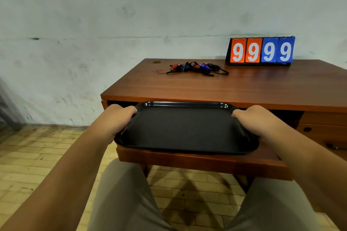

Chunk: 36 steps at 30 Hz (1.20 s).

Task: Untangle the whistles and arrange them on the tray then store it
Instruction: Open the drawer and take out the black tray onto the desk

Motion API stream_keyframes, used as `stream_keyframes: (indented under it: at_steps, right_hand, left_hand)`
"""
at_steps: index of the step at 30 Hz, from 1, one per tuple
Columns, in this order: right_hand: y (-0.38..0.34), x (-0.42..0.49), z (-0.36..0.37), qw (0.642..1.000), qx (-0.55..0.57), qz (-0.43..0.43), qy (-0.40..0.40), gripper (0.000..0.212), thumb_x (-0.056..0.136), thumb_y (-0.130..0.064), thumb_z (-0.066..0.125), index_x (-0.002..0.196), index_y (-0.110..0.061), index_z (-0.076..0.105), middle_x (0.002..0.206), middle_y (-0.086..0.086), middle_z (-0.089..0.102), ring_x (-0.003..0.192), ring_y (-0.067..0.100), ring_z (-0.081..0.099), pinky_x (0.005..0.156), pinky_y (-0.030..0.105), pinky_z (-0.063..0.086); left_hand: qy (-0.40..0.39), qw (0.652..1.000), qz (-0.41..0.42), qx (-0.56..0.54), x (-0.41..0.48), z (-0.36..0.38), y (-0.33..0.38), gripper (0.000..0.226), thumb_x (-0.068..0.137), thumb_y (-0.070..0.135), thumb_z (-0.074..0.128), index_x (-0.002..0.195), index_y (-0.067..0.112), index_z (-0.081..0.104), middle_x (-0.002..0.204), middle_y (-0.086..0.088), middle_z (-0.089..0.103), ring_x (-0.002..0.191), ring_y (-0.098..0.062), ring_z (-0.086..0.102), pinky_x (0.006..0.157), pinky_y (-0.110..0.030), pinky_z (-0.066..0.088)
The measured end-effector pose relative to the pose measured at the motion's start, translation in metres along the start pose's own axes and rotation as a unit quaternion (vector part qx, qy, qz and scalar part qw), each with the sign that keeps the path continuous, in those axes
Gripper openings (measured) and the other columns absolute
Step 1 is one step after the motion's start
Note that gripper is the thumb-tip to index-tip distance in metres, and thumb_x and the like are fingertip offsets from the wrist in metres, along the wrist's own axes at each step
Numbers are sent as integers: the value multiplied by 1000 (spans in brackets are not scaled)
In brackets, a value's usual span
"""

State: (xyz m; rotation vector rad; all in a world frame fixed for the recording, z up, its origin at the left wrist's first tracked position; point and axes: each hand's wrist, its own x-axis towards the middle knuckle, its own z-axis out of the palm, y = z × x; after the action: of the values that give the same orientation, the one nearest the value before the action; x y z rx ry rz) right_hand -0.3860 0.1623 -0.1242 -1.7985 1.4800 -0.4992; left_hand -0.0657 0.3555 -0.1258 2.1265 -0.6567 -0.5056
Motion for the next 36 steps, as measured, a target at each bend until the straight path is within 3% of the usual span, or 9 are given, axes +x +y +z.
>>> stream_keyframes:
  at_steps: [4, 8, 10, 14, 20, 26, 33, 36]
  right_hand:
    - [-11, 4, -11, 1000, 18, -14, 18, 27, 96, -34, 59, 85, -9, 60, 72, 10, 51, 64, 28, 50, 59, 34, 37]
    - [-18, 16, -16, 997, 53, -29, 48, 27, 94, -30, 58, 77, -9, 54, 69, 10, 46, 61, 28, 44, 58, 34, 35]
    - [-20, 26, -17, 995, 65, -33, 61, 28, 94, -28, 58, 73, -12, 48, 68, 10, 42, 61, 27, 40, 60, 35, 33]
    - [-27, 49, -17, 993, 71, -40, 82, 30, 93, -28, 58, 69, -14, 45, 70, 11, 42, 65, 27, 41, 65, 39, 34]
    - [-41, 90, -13, 991, 84, -22, 106, 23, 89, -27, 57, 76, -13, 44, 75, 12, 40, 67, 27, 40, 65, 39, 35]
    - [-48, 132, -9, 991, 45, -33, 118, 36, 94, -26, 55, 65, -16, 37, 63, 5, 35, 60, 26, 34, 60, 37, 29]
    - [-43, 165, -5, 989, 40, -68, 126, 39, 96, -24, 53, 62, -20, 35, 61, 1, 33, 60, 23, 31, 57, 35, 28]
    - [-32, 176, 2, 984, 39, -93, 148, 32, 97, -24, 53, 65, -19, 50, 66, -4, 49, 64, 20, 42, 58, 32, 34]
  left_hand:
    - [19, 1000, 18, -18, 7, 0, 10, 27, 96, 32, 58, 86, 8, 65, 85, -18, 61, 76, -28, 60, 66, -38, 43]
    - [29, 998, 26, -48, 22, 6, 25, 27, 92, 29, 59, 87, 4, 67, 84, -23, 60, 75, -33, 60, 64, -40, 44]
    - [31, 997, 39, -63, 30, 8, 33, 20, 87, 26, 59, 76, 10, 56, 73, -15, 50, 68, -30, 50, 62, -40, 38]
    - [36, 994, 44, -89, 50, 16, 49, 31, 87, 15, 57, 62, 14, 40, 59, -5, 39, 59, -24, 39, 57, -35, 31]
    - [34, 992, 63, -101, 84, 32, 62, 12, 81, 18, 57, 75, 16, 47, 68, -10, 37, 69, -26, 38, 67, -43, 34]
    - [37, 996, 57, -63, 116, 48, 81, 27, 77, 32, 58, 77, 16, 36, 71, -8, 34, 68, -25, 36, 66, -43, 32]
    - [45, 995, 93, 11, 148, 66, 95, 36, 89, 29, 53, 64, 19, 30, 62, -2, 30, 61, -24, 30, 60, -37, 27]
    - [65, 989, 124, 47, 162, 76, 92, 32, 95, 31, 51, 68, 17, 38, 67, -8, 35, 65, -25, 34, 61, -39, 30]
